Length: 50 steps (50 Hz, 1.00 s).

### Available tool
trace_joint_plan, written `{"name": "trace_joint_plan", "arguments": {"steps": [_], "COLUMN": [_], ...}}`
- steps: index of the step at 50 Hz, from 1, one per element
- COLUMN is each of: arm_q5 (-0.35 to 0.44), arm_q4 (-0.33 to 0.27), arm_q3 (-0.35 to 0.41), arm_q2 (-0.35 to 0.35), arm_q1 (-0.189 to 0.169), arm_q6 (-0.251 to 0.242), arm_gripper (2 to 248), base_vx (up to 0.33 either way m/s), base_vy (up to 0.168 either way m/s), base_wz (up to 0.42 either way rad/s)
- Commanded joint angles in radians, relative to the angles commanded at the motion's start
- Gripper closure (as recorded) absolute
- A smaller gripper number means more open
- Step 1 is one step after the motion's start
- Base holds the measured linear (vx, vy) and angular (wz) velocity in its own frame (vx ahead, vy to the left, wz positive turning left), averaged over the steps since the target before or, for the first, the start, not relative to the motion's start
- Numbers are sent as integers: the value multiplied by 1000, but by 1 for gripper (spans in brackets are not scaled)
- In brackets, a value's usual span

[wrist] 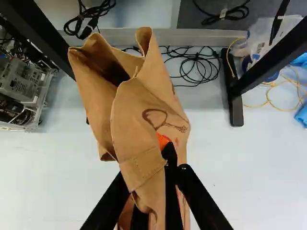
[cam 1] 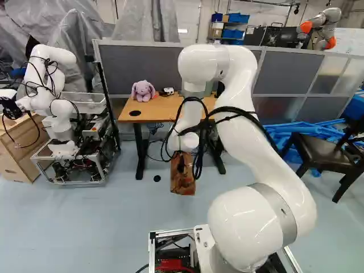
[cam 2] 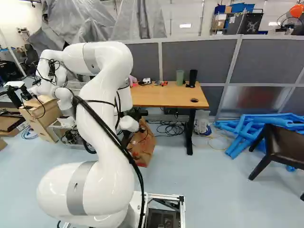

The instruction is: Pick up the bag on the ground and place it on the table

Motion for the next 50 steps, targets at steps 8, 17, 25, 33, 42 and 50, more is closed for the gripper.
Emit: {"name": "trace_joint_plan", "arguments": {"steps": [8,17,25,33,42,50], "arm_q5": [0,0,0,0,0,0], "arm_q4": [0,0,0,0,0,0], "arm_q3": [21,41,57,73,91,105], "arm_q2": [31,65,94,123,156,185], "arm_q1": [0,1,0,0,0,0], "arm_q6": [0,0,0,0,0,0], "arm_gripper": [225,225,225,225,225,225], "base_vx": [0,0,0,0,0,0], "base_vy": [0,0,0,0,0,0], "base_wz": [0,0,0,0,0,0]}}
